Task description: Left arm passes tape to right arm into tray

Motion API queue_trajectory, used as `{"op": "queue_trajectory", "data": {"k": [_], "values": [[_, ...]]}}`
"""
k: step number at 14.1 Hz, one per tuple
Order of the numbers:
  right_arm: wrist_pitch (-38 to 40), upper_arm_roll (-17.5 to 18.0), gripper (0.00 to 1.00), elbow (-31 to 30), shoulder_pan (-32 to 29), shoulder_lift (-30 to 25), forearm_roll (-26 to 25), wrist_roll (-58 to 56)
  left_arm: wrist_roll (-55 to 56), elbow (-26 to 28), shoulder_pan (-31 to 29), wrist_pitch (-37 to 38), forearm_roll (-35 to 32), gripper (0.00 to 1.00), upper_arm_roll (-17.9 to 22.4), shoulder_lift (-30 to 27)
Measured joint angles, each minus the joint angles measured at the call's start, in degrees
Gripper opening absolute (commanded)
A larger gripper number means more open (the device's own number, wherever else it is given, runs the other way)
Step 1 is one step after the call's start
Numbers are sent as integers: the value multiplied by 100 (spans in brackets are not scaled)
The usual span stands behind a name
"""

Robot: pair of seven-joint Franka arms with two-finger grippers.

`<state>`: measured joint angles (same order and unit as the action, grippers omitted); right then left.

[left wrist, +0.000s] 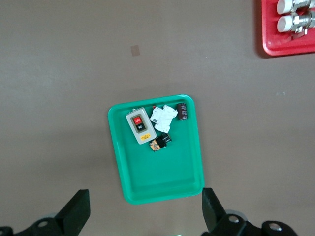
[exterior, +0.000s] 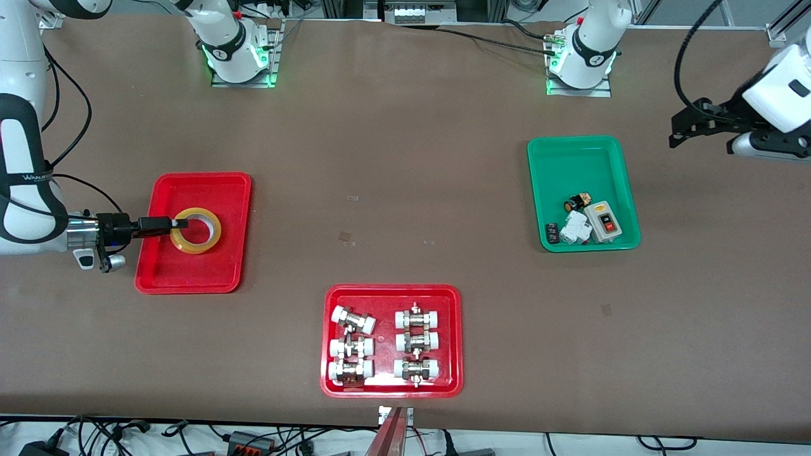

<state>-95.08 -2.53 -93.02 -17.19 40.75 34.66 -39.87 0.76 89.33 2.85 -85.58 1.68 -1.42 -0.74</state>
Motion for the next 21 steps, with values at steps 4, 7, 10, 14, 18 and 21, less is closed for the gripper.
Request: {"op": "queue_trajectory", "data": {"k": [4,7,10,14,18,21], "values": [[-525,39,100,76,244,-61,-1279,13,46,1,-420,-69,0,100,-308,16],[-767,37,100,136,658,-301,-2047,626,-236,1,-512,-99,0,100,-385,41],[-770,32,100,316,1014,-706,-2445,1753,-318,2,-520,-98,0,100,-391,44],[-138,37,100,1005,1423,-1372,-2967,3075,-334,5,-597,-98,0,100,-389,97],[962,15,100,2134,1483,-1525,-3106,3276,-335,6,-597,-91,0,100,-390,114],[1508,12,100,2741,1485,-1528,-3108,3348,-338,5,-597,-58,0,100,-390,114]]}}
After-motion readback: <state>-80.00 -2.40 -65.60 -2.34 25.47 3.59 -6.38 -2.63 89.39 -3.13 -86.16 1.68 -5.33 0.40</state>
